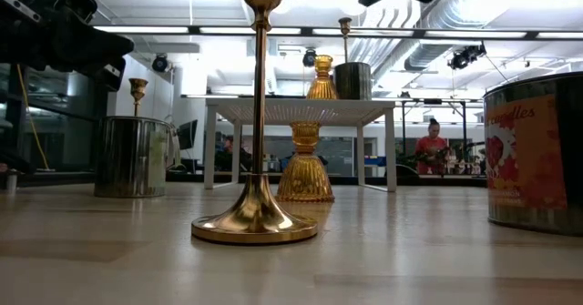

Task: Pick & Place candle stick holders
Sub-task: Put the bottom gold candle holder on the shelf

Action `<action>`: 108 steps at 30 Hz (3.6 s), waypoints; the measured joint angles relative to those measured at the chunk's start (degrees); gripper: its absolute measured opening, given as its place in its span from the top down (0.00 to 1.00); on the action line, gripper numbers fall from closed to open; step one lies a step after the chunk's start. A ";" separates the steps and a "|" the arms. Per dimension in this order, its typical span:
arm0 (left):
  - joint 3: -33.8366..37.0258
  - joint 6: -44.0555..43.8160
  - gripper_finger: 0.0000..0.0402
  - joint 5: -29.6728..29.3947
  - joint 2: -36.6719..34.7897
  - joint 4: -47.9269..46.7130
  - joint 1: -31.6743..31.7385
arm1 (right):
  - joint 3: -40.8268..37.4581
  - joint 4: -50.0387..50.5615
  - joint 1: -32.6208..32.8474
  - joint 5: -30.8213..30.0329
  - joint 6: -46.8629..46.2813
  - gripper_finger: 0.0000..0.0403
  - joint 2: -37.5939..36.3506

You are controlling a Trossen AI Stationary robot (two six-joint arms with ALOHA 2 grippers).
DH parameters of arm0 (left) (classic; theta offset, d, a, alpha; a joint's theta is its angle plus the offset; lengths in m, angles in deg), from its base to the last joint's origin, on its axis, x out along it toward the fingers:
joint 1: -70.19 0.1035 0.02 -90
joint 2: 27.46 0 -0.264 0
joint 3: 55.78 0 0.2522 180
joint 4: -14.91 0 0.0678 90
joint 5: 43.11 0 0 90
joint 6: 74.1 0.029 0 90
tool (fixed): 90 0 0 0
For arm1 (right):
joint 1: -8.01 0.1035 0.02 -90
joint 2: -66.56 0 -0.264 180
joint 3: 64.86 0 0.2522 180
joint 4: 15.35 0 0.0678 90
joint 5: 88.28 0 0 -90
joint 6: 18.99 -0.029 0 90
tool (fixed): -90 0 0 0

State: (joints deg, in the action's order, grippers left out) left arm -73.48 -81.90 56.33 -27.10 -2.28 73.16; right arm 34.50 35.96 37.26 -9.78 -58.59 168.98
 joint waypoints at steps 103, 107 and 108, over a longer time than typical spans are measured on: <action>-0.01 0.00 1.00 0.00 0.00 -1.01 -0.01 | -0.07 -21.52 0.39 -10.97 11.00 0.67 9.54; -0.01 0.00 1.00 0.00 0.01 -1.01 0.00 | -0.07 -21.54 0.39 -10.93 11.00 0.69 9.54; -0.01 -0.02 1.00 0.00 0.00 -1.01 -0.01 | -0.07 -21.53 0.39 -10.93 11.00 0.69 9.54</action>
State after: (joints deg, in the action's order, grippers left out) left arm -73.48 -81.92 56.33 -27.10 -3.28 73.16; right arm 34.44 14.42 37.66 -20.71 -47.59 178.53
